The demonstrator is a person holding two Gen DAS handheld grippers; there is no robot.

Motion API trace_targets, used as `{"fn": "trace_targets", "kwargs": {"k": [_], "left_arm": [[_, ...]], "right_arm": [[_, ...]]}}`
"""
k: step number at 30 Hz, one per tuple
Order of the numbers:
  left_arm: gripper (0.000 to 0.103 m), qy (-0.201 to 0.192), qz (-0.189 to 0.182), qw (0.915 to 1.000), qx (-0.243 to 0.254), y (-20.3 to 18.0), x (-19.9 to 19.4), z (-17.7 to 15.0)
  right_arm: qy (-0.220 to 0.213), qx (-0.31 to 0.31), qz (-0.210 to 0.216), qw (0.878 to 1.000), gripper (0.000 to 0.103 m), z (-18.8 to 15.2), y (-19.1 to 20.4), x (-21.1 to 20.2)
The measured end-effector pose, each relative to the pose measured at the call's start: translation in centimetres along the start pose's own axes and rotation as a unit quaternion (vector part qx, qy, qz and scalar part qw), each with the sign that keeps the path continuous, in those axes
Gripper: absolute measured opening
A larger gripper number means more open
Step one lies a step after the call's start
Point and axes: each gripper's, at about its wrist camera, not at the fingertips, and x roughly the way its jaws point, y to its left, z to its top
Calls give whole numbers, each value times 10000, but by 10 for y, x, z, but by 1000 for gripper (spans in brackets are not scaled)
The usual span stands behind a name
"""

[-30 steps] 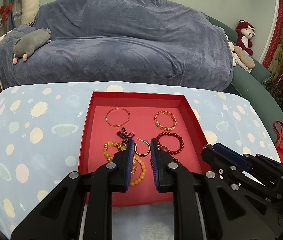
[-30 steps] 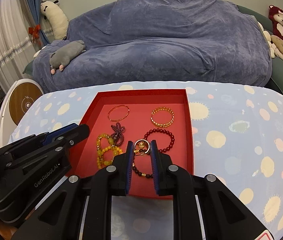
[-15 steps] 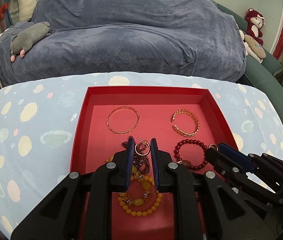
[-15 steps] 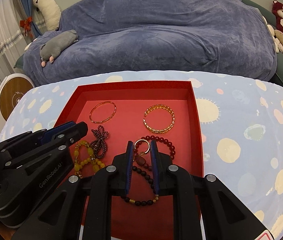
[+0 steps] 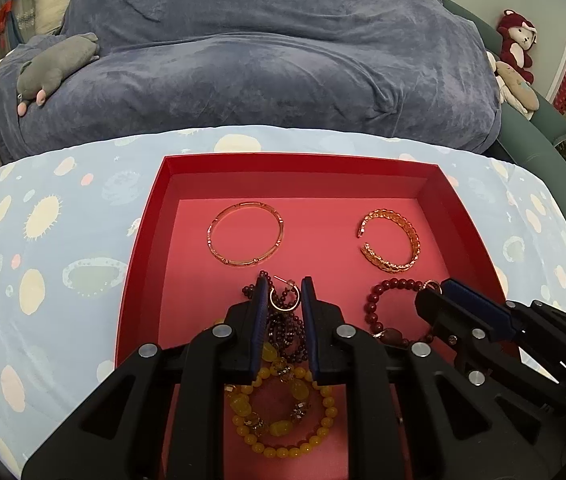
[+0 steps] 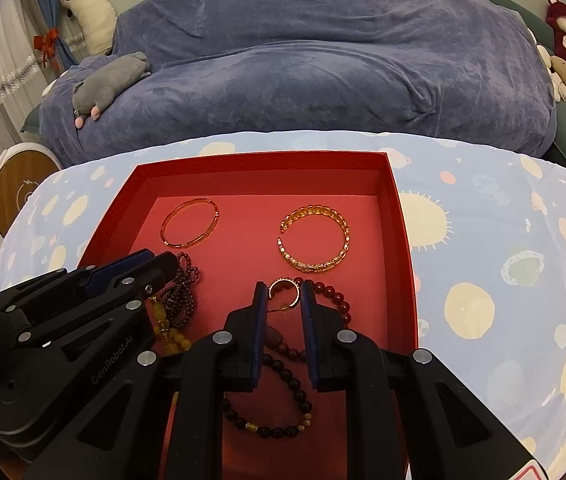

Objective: Organize jewelry

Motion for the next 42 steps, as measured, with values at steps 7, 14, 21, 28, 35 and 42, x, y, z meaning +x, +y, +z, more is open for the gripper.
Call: {"fn": "trace_targets", "kwargs": {"k": [7, 14, 21, 28, 35, 42], "left_arm": [[17, 36, 15, 10000, 11, -2, 5, 0], [17, 64, 24, 10000, 6, -3, 8, 0], [18, 102, 57, 9999, -22, -3, 11, 1], [40, 24, 212, 9997, -70, -4, 3, 3], [41, -82, 245, 9996, -78, -5, -20, 5], [42, -253, 287, 9993, 0, -12, -53, 3]], "right_arm": [[35, -1, -18, 10000, 16, -1, -1, 4], [52, 7, -40, 10000, 16, -1, -2, 6], [69, 5, -51, 10000, 17, -1, -3, 7], [7, -3, -99, 10000, 19, -1, -1, -3], [-113, -8, -124, 9999, 20, 1, 2, -26], [-254, -21, -155, 9996, 21, -2, 6, -58]]}}
